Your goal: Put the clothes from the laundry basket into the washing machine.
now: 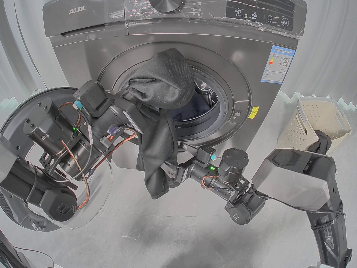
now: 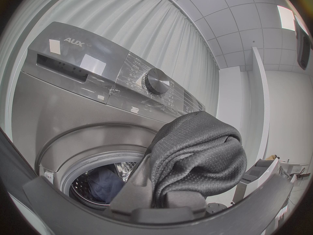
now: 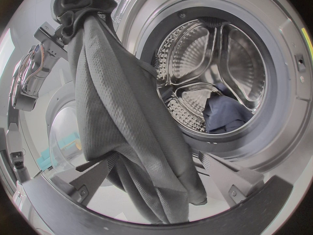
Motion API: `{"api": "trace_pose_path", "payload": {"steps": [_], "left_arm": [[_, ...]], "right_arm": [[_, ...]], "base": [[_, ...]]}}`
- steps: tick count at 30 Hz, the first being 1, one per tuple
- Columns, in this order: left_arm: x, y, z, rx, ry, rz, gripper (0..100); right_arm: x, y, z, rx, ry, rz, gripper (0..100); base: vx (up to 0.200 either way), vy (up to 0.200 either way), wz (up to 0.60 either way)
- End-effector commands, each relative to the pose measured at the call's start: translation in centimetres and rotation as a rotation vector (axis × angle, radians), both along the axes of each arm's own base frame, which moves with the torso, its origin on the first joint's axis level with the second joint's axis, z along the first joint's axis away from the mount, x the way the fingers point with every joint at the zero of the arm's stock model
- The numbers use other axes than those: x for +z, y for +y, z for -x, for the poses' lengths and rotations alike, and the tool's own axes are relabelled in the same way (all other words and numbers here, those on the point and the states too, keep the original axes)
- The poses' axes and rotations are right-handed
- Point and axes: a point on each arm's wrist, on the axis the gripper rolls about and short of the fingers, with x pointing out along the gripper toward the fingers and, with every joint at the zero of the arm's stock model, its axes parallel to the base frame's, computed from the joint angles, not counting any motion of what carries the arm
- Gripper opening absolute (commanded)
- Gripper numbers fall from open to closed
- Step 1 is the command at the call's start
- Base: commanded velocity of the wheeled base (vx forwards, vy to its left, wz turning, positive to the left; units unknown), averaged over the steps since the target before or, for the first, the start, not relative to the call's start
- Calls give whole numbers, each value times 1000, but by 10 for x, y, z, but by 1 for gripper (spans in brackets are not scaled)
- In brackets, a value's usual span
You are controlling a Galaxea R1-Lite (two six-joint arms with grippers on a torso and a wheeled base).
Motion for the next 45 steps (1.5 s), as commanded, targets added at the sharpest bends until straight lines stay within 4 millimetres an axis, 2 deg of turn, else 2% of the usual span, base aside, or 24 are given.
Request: {"api": "trace_pose_path", "payload": {"steps": [1, 7, 9, 14, 15, 17, 25, 32, 37, 41, 45], "left_arm": [[-2, -2, 0, -5, 6, -2, 0], [-3, 0, -3, 3, 8, -5, 0], [-6, 0, -6, 6, 19, -5, 0], [-9, 4, -12, 17, 44, 10, 0], [-9, 4, -12, 17, 44, 10, 0], [-10, 8, -15, 34, 46, 10, 0], [-10, 16, -20, 63, 46, 10, 0], [-14, 15, -21, 62, 58, 2, 0], [-14, 15, -20, 62, 60, 2, 0], [-16, 15, -20, 62, 68, -3, 0], [-21, 14, -22, 67, 76, -11, 0]], "right_arm": [[-1, 9, 2, 17, -9, -8, 0], [2, 8, 8, 21, -2, -1, 0], [8, 2, 14, 20, 6, 5, 0], [29, -30, 38, -10, 43, 43, 0], [30, -31, 39, -10, 44, 44, 0], [43, -53, 49, -44, 57, 52, 0], [68, -110, 72, -147, 78, 59, 0], [79, -119, 84, -151, 62, 47, 0], [96, -126, 89, -174, 19, 12, 0], [115, -133, 100, -212, -14, -34, 0], [123, -138, 108, -219, -30, -49, 0]], "base": [[0, 0, 0], [0, 0, 0], [0, 0, 0], [0, 0, 0], [0, 0, 0], [0, 0, 0], [0, 0, 0], [0, 0, 0], [0, 0, 0], [0, 0, 0], [0, 0, 0]]}}
